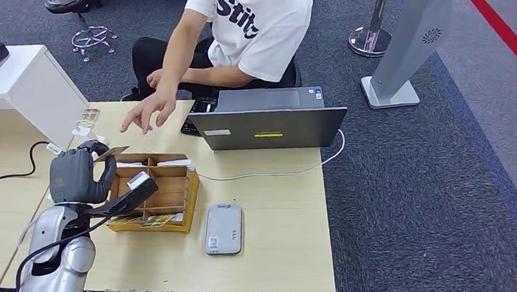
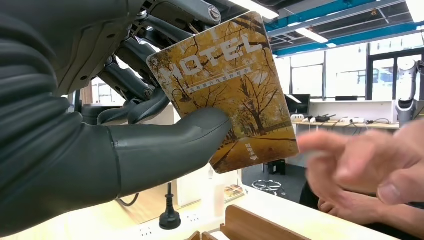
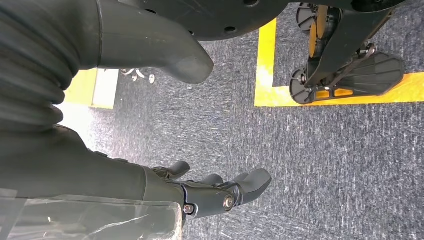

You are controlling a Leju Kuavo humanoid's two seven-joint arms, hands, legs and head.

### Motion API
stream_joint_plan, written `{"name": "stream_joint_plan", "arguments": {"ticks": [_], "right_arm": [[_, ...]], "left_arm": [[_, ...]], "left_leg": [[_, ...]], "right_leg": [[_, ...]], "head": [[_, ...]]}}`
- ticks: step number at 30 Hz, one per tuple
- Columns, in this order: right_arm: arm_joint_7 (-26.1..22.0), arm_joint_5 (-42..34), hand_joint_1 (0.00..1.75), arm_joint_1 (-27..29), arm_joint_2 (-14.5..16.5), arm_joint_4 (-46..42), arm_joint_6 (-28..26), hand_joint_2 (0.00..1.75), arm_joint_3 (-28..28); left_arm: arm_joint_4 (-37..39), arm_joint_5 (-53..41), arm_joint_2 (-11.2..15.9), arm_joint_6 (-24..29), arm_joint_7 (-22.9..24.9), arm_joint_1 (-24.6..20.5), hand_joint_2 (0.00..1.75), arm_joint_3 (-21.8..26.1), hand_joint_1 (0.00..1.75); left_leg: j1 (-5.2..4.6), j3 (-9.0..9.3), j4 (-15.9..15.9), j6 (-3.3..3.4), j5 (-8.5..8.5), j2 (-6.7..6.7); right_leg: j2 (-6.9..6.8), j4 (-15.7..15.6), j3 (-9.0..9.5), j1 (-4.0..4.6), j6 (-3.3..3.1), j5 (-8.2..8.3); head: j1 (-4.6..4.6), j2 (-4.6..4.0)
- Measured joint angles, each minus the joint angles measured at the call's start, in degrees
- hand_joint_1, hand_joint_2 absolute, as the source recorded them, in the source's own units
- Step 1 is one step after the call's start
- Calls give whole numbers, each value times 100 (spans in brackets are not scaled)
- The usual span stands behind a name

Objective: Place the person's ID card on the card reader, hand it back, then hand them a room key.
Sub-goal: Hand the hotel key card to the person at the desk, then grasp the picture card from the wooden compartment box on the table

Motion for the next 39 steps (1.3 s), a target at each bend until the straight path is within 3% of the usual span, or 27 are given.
{"name": "stream_joint_plan", "arguments": {"ticks": [12, 20, 34, 39], "right_arm": [[-103, 41, 0, -27, -2, -2, -43, 175, -106], [-45, 60, 0, -37, -2, -2, -37, 175, -164], [-39, 81, 0, -48, -2, -2, -14, 175, -190], [-37, 78, 0, -49, -2, -2, -19, 175, -214]], "left_arm": [[2, -145, -28, 161, -61, 28, 175, 21, 175], [2, -207, -43, 163, -61, 23, 175, 21, 0], [-1, -223, -152, 156, -86, 62, 175, 19, 0], [-216, -173, -280, 103, -329, 254, 175, -125, 0]], "left_leg": [[0, 1, 0, 0, 0, 5], [0, -1, 0, 0, -2, 8], [0, -1, 0, 0, 0, 7], [-1, -1, 0, 1, -1, 7]], "right_leg": [[6, 0, -3, 0, -2, 1], [11, -1, -7, 0, -2, 1], [8, -1, -5, 0, -3, 2], [8, -3, -6, -1, -3, 2]], "head": [[1, 0], [0, 0], [1, 0], [-1, 0]]}}
